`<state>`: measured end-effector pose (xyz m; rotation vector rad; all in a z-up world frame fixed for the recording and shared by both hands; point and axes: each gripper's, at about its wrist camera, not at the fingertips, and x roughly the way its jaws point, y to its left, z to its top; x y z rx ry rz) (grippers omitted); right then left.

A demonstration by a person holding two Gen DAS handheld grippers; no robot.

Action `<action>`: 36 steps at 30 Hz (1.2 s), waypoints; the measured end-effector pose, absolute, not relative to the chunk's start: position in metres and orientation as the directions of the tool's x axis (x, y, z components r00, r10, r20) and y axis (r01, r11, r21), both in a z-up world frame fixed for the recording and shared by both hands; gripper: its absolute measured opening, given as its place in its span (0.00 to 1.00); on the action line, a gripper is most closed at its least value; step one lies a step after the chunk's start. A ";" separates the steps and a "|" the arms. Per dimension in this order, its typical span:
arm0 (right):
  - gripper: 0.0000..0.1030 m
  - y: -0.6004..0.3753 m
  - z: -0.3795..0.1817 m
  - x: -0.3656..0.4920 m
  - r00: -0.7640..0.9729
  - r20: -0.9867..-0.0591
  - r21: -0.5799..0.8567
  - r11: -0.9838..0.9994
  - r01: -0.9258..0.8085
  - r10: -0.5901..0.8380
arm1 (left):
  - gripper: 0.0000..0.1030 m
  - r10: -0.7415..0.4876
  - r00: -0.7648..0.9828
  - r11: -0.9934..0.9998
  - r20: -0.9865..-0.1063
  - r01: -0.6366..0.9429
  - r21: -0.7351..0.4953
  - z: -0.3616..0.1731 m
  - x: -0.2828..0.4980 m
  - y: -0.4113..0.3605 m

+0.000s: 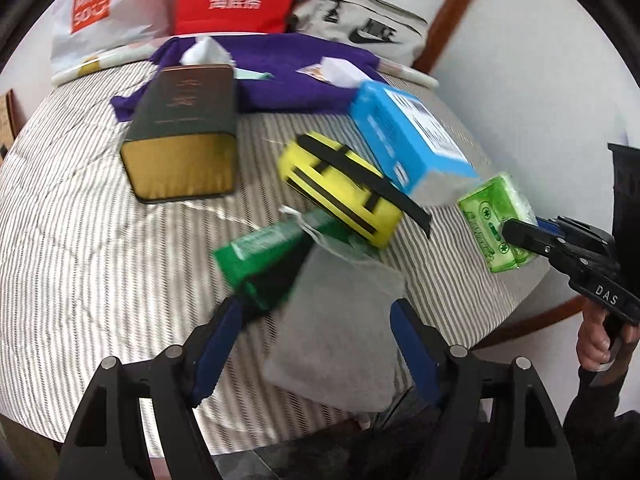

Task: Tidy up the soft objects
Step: 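Lift the mesh bag with the left tool while the right tool holds the green packet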

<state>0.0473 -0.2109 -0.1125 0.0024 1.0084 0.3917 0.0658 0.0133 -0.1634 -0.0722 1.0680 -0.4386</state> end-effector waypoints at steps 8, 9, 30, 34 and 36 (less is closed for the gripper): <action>0.18 -0.227 -0.143 0.048 0.456 -0.844 0.189 0.952 -0.242 0.283 | 0.80 -0.381 0.368 0.906 -0.848 0.331 -0.263 -0.188 0.061 -0.003; 0.18 -0.229 -0.145 0.050 0.461 -0.846 0.176 0.957 -0.229 0.266 | 0.83 -0.386 0.368 0.903 -0.846 0.337 -0.266 -0.188 0.060 -0.005; 0.23 -0.243 -0.159 0.061 0.495 -0.828 0.209 0.964 -0.164 0.264 | 0.74 -0.183 0.500 0.932 -0.847 0.363 0.013 -0.193 0.045 -0.043; 0.19 -0.246 -0.156 0.056 0.505 -0.836 0.163 0.976 -0.147 0.215 | 0.33 -0.176 0.520 0.946 -0.836 0.325 0.003 -0.186 0.046 -0.028; 0.19 -0.247 -0.156 0.055 0.501 -0.837 0.168 0.975 -0.146 0.219 | 0.21 -0.199 0.516 0.950 -0.833 0.311 -0.034 -0.184 0.047 -0.016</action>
